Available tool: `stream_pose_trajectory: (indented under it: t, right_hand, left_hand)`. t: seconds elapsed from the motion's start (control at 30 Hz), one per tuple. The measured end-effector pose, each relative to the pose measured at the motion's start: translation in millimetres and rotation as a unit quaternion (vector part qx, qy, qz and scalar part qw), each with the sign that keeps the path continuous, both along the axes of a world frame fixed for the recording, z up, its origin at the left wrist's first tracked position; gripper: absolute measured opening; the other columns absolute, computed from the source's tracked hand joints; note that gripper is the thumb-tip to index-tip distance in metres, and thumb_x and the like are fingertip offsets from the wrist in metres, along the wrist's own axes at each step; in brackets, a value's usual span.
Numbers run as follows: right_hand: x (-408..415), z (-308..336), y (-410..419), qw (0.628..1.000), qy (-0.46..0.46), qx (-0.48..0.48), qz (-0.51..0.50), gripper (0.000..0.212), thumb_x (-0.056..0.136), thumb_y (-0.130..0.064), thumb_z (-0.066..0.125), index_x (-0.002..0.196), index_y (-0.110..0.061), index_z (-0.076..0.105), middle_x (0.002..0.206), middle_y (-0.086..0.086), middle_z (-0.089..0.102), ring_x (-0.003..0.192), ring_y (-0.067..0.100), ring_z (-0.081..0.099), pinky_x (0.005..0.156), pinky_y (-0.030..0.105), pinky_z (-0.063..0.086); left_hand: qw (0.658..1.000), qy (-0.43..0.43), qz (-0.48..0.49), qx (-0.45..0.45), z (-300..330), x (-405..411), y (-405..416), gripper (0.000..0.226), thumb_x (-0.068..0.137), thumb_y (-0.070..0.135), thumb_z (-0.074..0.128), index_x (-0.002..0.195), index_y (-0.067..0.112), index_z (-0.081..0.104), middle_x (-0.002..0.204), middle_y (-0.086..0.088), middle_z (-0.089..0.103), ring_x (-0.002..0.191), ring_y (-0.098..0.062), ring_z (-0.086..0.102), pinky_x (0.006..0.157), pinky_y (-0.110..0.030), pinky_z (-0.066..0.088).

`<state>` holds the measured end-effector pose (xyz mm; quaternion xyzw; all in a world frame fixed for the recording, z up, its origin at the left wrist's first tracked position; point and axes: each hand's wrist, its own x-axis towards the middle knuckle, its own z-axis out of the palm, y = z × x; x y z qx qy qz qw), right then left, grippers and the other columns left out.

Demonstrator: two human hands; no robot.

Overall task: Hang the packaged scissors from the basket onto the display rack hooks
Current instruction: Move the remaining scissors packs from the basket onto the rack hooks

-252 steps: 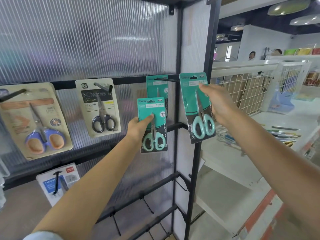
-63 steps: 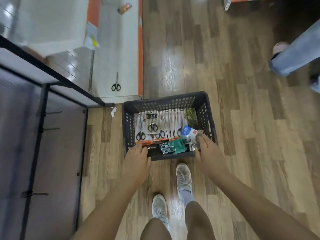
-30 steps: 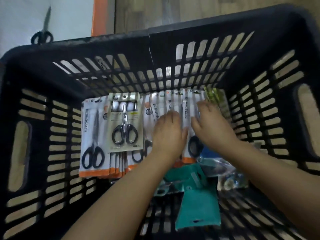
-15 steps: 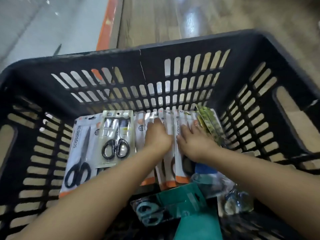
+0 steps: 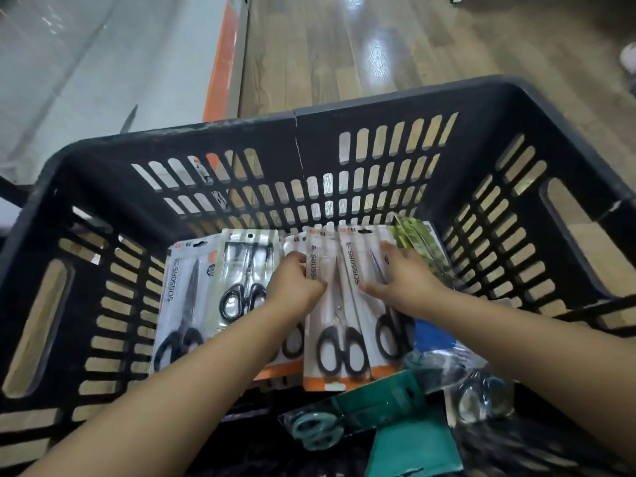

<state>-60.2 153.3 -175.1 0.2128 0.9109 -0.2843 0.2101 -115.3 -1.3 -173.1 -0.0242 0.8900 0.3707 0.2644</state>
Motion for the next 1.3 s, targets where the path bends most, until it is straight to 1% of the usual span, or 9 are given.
stream_pose_trajectory:
  t: [0.1, 0.23, 0.37, 0.53, 0.67, 0.8, 0.97, 1.17, 1.3]
  right_hand:
    - [-0.4, 3.6, 1.9, 0.999, -0.024, 0.024, -0.039, 0.092, 0.077, -0.054, 0.067, 0.147, -0.023, 0.017, 0.151, 0.014, 0.015, 0.14, 0.036, 0.012, 0.112, 0.047, 0.021]
    - [-3.7, 0.5, 4.4, 0.998, -0.04, -0.02, -0.044, 0.102, 0.069, -0.055, 0.073, 0.147, -0.023, 0.016, 0.146, 0.015, 0.029, 0.133, 0.034, 0.033, 0.106, 0.046, 0.036]
    - [-1.9, 1.1, -0.2, 0.997, -0.011, -0.036, -0.065, 0.103, 0.067, -0.05, 0.077, 0.145, -0.018, 0.019, 0.144, 0.014, 0.032, 0.13, 0.031, 0.037, 0.104, 0.043, 0.038]
    - [-13.0, 7.1, 7.5, 0.984, -0.003, -0.098, -0.148, 0.079, 0.071, -0.04, 0.078, 0.133, -0.01, 0.04, 0.127, 0.011, 0.05, 0.107, 0.026, 0.054, 0.088, 0.038, 0.049]
    - [-15.9, 23.1, 14.4, 0.974, -0.01, -0.174, -0.144, 0.071, 0.082, -0.036, 0.069, 0.139, -0.013, 0.033, 0.135, 0.006, 0.046, 0.122, 0.027, 0.046, 0.098, 0.039, 0.039]
    - [-20.2, 31.1, 18.9, 0.956, 0.025, -0.237, -0.17, 0.042, 0.091, -0.036, 0.057, 0.126, -0.015, 0.046, 0.114, 0.003, 0.055, 0.098, 0.019, 0.051, 0.088, 0.037, 0.042]
    - [-23.9, 27.2, 20.6, 0.947, 0.057, -0.249, -0.194, 0.035, 0.095, -0.037, 0.051, 0.122, -0.014, 0.052, 0.113, 0.005, 0.058, 0.107, 0.025, 0.054, 0.098, 0.044, 0.044]
    - [-16.8, 49.2, 3.6, 0.926, 0.065, -0.301, -0.218, 0.022, 0.097, -0.032, 0.047, 0.109, -0.016, 0.055, 0.106, 0.006, 0.064, 0.098, 0.026, 0.062, 0.091, 0.047, 0.05]
    - [-7.0, 72.3, -8.6, 0.939, 0.082, -0.295, -0.157, 0.013, 0.098, -0.028, 0.045, 0.105, -0.02, 0.051, 0.103, 0.001, 0.062, 0.095, 0.017, 0.061, 0.089, 0.042, 0.051]
  left_hand:
    - [1.0, -0.011, -0.001, 0.007, 1.1, 0.5, -0.5, 0.044, 0.086, 0.012, 0.064, 0.126, 0.006, 0.047, 0.107, -0.013, 0.062, 0.097, -0.028, 0.061, 0.085, -0.037, 0.051]
    - [1.0, -0.018, 0.005, 0.025, 1.8, 0.7, 0.8, 0.035, 0.086, 0.008, 0.063, 0.119, 0.005, 0.049, 0.101, -0.011, 0.06, 0.097, -0.029, 0.06, 0.084, -0.036, 0.051]
    - [0.999, -0.03, 0.02, 0.04, 4.6, 2.6, 1.4, 0.037, 0.086, 0.008, 0.063, 0.12, 0.007, 0.046, 0.104, -0.012, 0.059, 0.096, -0.028, 0.059, 0.083, -0.035, 0.049]
    - [0.994, -0.052, 0.039, 0.083, 12.1, 1.8, 0.7, 0.034, 0.084, 0.001, 0.063, 0.112, 0.013, 0.047, 0.092, -0.001, 0.056, 0.089, -0.02, 0.056, 0.068, -0.026, 0.044]
    - [0.983, -0.105, 0.055, 0.143, 21.1, 1.9, -2.1, 0.028, 0.089, 0.006, 0.06, 0.117, 0.009, 0.057, 0.103, -0.004, 0.063, 0.092, -0.021, 0.061, 0.078, -0.032, 0.049]
    - [0.963, -0.141, 0.094, 0.21, 22.8, 2.1, -4.7, 0.018, 0.095, 0.017, 0.053, 0.113, 0.018, 0.05, 0.102, -0.004, 0.063, 0.09, -0.021, 0.062, 0.084, -0.04, 0.051]
    - [0.962, -0.109, 0.139, 0.206, 16.6, 1.0, -8.7, 0.031, 0.094, 0.022, 0.055, 0.124, 0.015, 0.053, 0.107, -0.003, 0.066, 0.097, -0.022, 0.063, 0.092, -0.042, 0.05]
    - [0.955, -0.13, 0.205, 0.172, 40.0, 4.5, -19.8, 0.008, 0.093, 0.025, 0.057, 0.1, 0.021, 0.059, 0.098, -0.003, 0.069, 0.087, -0.022, 0.067, 0.081, -0.041, 0.055]
    - [0.958, -0.097, 0.221, 0.153, 68.0, 6.0, -32.5, 0.004, 0.094, 0.023, 0.054, 0.093, 0.022, 0.058, 0.088, 0.003, 0.066, 0.075, -0.012, 0.063, 0.061, -0.027, 0.05]
